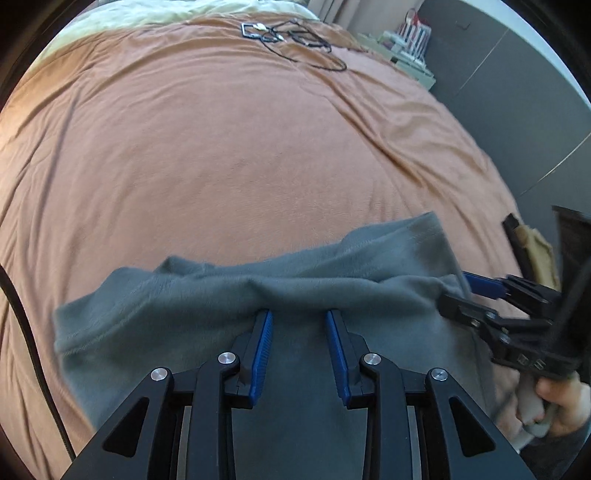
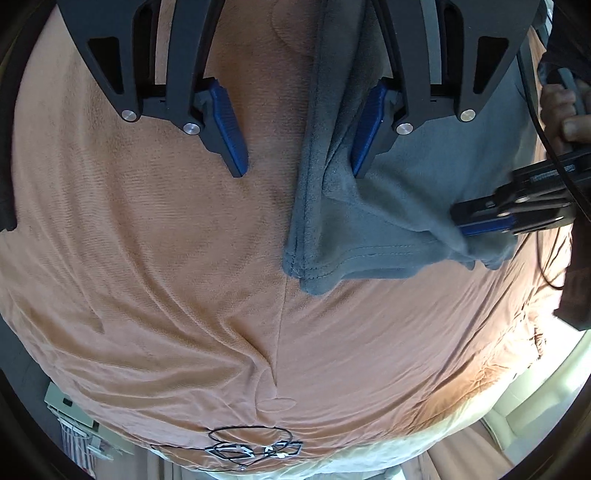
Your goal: Fold small clothes
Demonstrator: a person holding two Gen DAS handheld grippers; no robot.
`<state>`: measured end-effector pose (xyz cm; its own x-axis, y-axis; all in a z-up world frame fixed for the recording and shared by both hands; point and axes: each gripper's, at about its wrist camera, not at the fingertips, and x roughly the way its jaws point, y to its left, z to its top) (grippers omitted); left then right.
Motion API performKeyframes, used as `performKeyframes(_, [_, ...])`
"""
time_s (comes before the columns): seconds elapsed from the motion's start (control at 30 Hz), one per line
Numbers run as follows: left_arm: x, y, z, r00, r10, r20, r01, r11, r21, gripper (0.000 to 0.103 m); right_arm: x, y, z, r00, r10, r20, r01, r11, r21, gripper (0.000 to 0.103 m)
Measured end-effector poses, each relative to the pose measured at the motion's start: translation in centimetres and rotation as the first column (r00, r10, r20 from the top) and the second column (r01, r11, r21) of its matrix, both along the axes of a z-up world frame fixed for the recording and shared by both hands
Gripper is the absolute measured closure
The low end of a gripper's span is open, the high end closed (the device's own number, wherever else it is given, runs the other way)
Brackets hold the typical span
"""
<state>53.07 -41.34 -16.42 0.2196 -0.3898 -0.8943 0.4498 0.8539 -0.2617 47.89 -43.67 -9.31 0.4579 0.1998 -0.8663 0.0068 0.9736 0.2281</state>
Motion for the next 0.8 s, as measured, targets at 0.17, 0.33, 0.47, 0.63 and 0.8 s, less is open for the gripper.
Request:
performKeyframes(0.17, [1.0, -1.0, 0.2, 1.0, 0.02, 0.013, -0.02, 1.0, 0.013, 0.071, 0.2, -1.6, -0.1, 0.999, -0.044, 0.006, 0.044, 0.995, 0.094, 0.058])
performKeyframes(0.33, [2.2, -0.4, 1.5, 0.998, 0.055, 0.005, -0.055, 0.998, -0.02, 0.071, 0.7, -1.9, 0.3, 0.998, -0.07, 0.008, 0.068, 0.99, 0.126, 0.066])
performKeyframes(0.47, [1.6, 1.3, 3.5, 0.998, 0.06, 0.032, -0.059, 0.997, -0.044, 0.069, 0.4, -2.3, 0.8, 0.999, -0.051, 0.016, 0.048, 0.984, 0.172, 0.066])
performKeyframes(0.63, [1.2, 5.8, 4.8, 0.994, 0.109, 0.021, -0.108, 0.991, -0.075, 0.068, 0.2, -4.1, -0.7, 0.999, -0.025, -0.03, 0.033, 0.947, 0.321, 0.066])
performKeyframes(0.8, [0.8, 10.6, 5.2, 0.983, 0.185, 0.014, -0.183, 0.98, -0.073, 0.057, 0.1, -5.1, -2.2, 0.998, -0.015, -0.066, 0.039, 0.922, 0.386, 0.066])
